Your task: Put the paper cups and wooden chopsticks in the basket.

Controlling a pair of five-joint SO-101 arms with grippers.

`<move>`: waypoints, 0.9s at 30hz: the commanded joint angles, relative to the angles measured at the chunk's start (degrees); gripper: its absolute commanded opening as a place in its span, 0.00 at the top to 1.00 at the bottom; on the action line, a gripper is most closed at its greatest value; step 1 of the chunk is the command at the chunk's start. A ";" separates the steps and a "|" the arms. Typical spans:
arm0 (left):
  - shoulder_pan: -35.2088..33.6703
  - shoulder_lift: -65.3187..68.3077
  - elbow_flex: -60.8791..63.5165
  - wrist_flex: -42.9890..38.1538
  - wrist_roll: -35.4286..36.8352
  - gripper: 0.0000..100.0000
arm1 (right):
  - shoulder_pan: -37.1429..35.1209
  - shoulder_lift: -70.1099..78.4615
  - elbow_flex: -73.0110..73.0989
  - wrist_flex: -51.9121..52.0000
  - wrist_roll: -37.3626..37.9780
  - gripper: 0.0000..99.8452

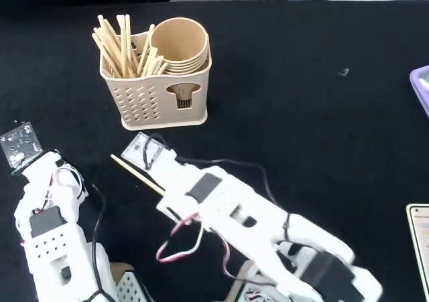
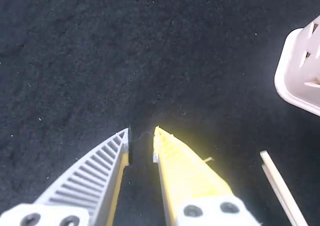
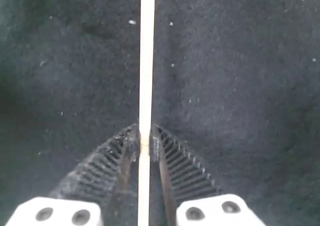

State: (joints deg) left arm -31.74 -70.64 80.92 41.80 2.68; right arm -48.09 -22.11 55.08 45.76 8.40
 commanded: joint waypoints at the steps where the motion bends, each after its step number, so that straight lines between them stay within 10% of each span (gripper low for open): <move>1: -0.31 -1.05 -0.48 0.35 0.26 0.91 | 0.70 -5.05 5.05 -6.86 0.70 0.99; 27: -0.48 -1.05 -0.04 0.35 0.18 0.91 | 2.29 10.33 -4.79 -3.43 0.70 0.88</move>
State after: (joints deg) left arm -31.74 -70.81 81.54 41.89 2.59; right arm -46.68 -13.58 56.40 41.71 8.75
